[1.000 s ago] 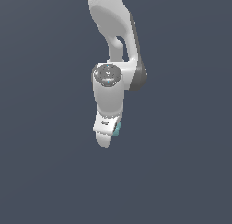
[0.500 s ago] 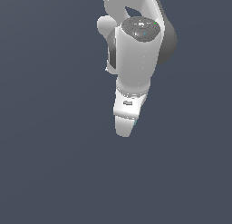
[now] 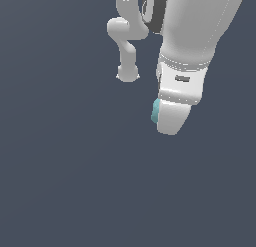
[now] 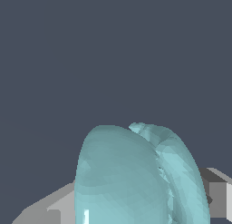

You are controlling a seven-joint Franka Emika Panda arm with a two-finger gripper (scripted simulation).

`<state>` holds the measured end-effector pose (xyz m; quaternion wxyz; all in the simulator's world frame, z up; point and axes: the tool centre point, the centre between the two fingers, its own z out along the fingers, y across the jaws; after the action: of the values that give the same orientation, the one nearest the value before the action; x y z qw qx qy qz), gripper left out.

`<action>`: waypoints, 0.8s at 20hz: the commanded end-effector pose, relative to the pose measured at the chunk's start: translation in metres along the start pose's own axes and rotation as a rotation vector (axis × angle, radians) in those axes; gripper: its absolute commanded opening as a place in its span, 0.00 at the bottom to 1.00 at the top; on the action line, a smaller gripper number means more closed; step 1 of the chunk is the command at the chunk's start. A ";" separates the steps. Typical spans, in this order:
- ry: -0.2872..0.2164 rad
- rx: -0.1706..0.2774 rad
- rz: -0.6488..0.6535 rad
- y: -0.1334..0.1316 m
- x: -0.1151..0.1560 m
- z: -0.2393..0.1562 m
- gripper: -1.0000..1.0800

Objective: Pick up the object and move it to a goal position.

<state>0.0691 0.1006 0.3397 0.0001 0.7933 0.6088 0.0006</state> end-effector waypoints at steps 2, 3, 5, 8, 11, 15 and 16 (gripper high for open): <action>0.000 0.001 0.001 -0.001 0.015 -0.025 0.00; 0.000 0.001 0.001 -0.001 0.019 -0.032 0.00; 0.000 0.001 0.002 -0.002 0.026 -0.043 0.00; 0.000 0.001 0.002 -0.002 0.035 -0.058 0.00; 0.000 0.001 0.002 -0.002 0.042 -0.068 0.00; 0.000 0.001 0.002 -0.001 0.048 -0.078 0.00; 0.000 0.001 0.002 -0.001 0.049 -0.079 0.00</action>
<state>0.0800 0.1468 0.4159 -0.0002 0.7939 0.6080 0.0002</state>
